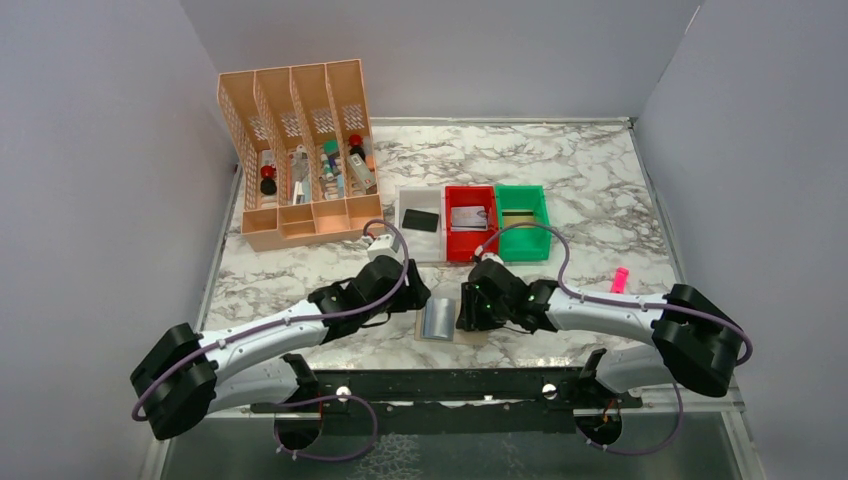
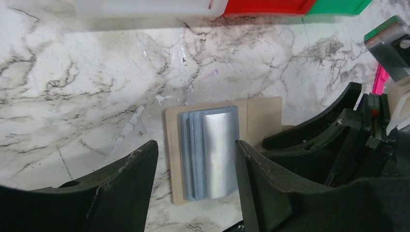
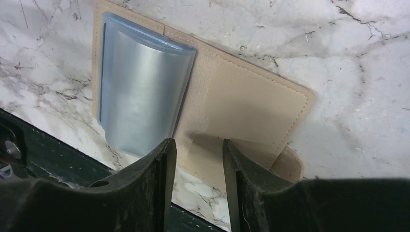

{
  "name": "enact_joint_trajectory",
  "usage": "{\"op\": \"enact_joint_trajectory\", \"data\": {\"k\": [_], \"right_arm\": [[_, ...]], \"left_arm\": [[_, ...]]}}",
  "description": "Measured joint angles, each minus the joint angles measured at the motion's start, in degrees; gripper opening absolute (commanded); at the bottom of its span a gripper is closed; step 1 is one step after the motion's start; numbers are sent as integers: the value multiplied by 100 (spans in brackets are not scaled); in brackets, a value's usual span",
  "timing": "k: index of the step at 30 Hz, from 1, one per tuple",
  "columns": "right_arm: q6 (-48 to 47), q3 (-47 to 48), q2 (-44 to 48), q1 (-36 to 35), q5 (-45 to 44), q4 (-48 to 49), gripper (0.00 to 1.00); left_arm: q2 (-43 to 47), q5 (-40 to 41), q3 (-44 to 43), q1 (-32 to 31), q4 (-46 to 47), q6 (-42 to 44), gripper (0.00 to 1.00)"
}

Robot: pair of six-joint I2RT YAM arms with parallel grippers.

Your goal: Take the credit cards out of the card holder

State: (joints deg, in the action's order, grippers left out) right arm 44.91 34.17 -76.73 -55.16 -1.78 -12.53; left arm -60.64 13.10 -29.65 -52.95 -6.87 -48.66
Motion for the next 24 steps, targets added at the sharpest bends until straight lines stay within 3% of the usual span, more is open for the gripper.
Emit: {"op": "enact_joint_trajectory", "data": {"k": [24], "right_arm": [[376, -299, 249, 0, -243, 170, 40]], "left_arm": [[-1600, -1954, -131, 0, 1078, -24, 56]]}}
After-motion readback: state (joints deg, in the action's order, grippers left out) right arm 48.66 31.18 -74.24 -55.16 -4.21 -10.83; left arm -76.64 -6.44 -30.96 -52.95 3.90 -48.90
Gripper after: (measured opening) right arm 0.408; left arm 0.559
